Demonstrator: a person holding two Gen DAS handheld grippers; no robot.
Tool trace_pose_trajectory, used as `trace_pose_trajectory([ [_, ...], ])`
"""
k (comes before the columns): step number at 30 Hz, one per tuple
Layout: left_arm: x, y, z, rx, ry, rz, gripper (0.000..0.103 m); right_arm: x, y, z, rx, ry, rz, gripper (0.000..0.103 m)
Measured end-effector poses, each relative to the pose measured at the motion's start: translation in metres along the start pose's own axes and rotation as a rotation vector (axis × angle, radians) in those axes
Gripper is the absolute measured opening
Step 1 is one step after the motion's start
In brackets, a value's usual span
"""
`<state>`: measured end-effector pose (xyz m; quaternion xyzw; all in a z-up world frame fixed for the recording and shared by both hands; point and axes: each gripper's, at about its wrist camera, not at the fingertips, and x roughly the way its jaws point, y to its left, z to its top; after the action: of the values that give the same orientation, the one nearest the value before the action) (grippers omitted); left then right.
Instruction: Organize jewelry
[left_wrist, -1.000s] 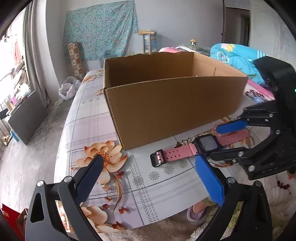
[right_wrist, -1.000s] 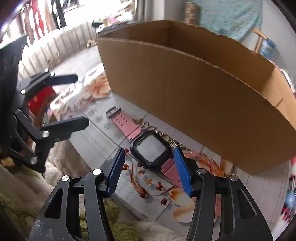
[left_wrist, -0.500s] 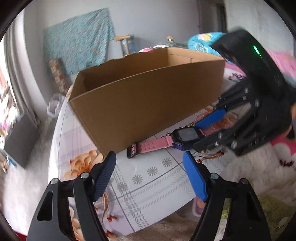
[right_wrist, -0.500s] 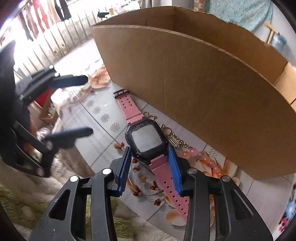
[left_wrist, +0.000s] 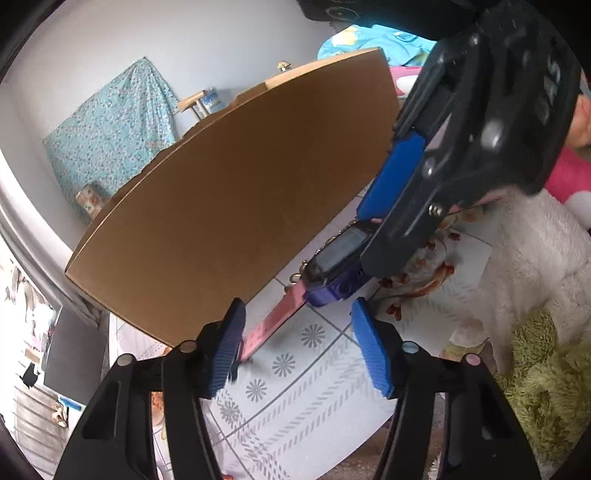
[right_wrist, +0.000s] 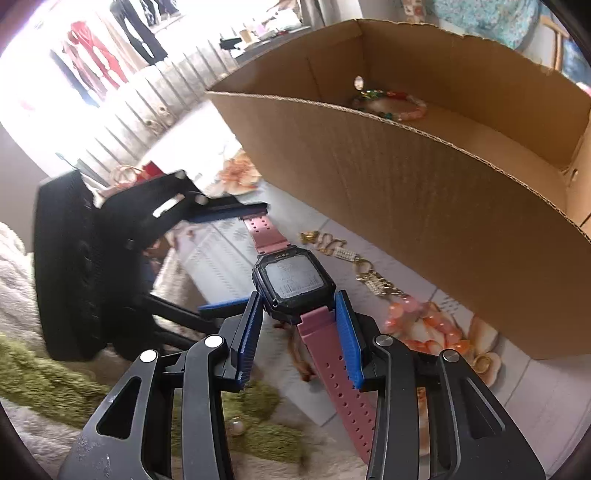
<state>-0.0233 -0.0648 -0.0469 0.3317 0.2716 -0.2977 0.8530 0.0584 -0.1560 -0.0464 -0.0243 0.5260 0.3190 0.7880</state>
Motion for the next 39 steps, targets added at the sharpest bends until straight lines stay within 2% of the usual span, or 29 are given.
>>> trace_pose_trajectory([
  [1, 0.0, -0.001, 0.0, 0.002, 0.002, -0.002, 0.051, -0.001, 0.0, -0.001, -0.001, -0.002, 0.01, 0.037],
  [3, 0.0, 0.0, 0.0, 0.001, 0.01, -0.001, 0.034, -0.002, -0.003, -0.004, 0.0, -0.007, 0.021, 0.037],
  [4, 0.005, 0.006, 0.004, -0.005, 0.016, -0.002, 0.029, 0.007, 0.002, -0.005, 0.001, -0.009, 0.016, 0.037],
  [8, 0.007, 0.015, 0.004, -0.054, 0.033, -0.048, 0.025, 0.009, 0.004, -0.011, 0.024, -0.033, -0.006, 0.039],
  [13, 0.01, 0.025, 0.001, -0.084, 0.046, -0.088, 0.023, 0.004, 0.007, -0.024, 0.041, -0.066, -0.085, 0.039],
  [20, 0.015, 0.033, 0.007, -0.106, 0.057, -0.127, 0.023, 0.008, 0.021, -0.04, 0.033, -0.091, -0.292, 0.034],
  [25, 0.016, 0.04, 0.008, -0.133, 0.069, -0.14, 0.023, 0.018, 0.031, -0.046, 0.038, -0.103, -0.438, 0.008],
  [28, 0.016, 0.043, 0.008, -0.146, 0.078, -0.148, 0.024, 0.012, 0.027, -0.048, 0.093, -0.142, -0.436, 0.004],
  [31, 0.016, 0.046, 0.006, -0.152, 0.093, -0.125, 0.025, 0.004, 0.019, -0.05, 0.138, -0.163, -0.449, 0.002],
  [34, 0.016, 0.056, 0.004, -0.209, 0.103, -0.152, 0.025, 0.0, 0.014, -0.05, 0.17, -0.182, -0.422, 0.002],
  [39, 0.016, 0.059, 0.006, -0.236, 0.11, -0.163, 0.017, 0.002, 0.02, -0.051, 0.159, -0.191, -0.454, 0.002],
])
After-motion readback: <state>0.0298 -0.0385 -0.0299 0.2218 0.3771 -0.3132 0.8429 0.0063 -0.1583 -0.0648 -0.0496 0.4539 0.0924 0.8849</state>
